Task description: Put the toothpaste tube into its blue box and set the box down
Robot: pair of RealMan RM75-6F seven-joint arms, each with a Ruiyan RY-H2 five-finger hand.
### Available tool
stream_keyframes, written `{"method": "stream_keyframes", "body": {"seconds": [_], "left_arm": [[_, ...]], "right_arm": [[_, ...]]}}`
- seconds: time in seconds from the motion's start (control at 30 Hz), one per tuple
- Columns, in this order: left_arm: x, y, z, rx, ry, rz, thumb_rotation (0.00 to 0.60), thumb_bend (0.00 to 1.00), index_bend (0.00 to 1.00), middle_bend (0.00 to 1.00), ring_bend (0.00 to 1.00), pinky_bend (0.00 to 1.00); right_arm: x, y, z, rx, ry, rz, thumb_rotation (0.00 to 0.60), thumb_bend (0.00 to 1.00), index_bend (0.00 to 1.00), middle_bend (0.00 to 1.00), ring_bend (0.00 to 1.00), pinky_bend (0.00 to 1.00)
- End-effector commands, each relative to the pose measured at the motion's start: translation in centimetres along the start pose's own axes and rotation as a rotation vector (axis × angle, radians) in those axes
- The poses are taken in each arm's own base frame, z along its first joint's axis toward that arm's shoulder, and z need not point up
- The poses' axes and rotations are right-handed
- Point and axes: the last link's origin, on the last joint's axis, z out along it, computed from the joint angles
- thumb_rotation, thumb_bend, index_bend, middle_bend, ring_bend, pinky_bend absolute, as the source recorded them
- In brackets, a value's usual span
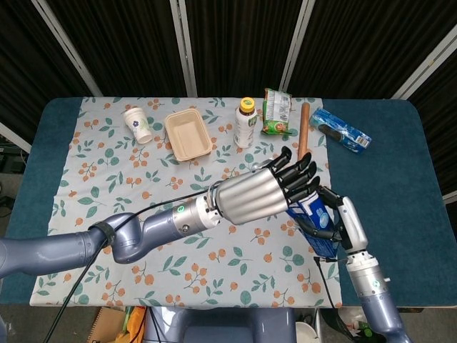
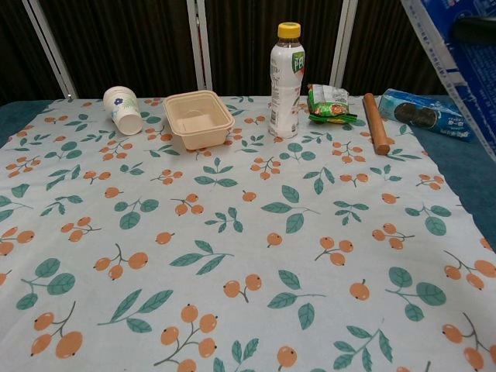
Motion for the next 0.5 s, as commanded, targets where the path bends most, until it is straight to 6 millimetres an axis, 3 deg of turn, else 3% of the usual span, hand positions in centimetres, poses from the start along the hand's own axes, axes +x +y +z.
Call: {"method": "stream_keyframes", "body": {"seconds": [0.03, 0.3, 0.5], "left_arm": [[0.2, 0.1, 0.4, -0.003, 0.012, 0.0, 0.6, 0.0, 0.17, 0.18, 0.17, 0.32], [1.2, 0.0, 1.7, 0.043, 0.075, 0.007, 0.6, 0.0, 0.15, 0.16, 0.14, 0.29], [1.9, 0.0, 1.5, 0.061, 0.108, 0.008, 0.6, 0.0, 0.15, 0.16, 0.14, 0.28]], "right_arm": [[-0.1, 0.0, -0.1, 0.019, 0.008, 0.021, 0.6, 0.39, 0.54, 0.52, 0.5, 0.57], [0.2, -0.1, -0.2, 0.05, 0.044, 0.082, 0.6, 0.39, 0.54, 0.52, 0.5, 0.57], [0.7, -0.2, -0.1, 0.063, 0.081, 0.11, 0.6, 0.39, 0.54, 0.52, 0.5, 0.57]]}}
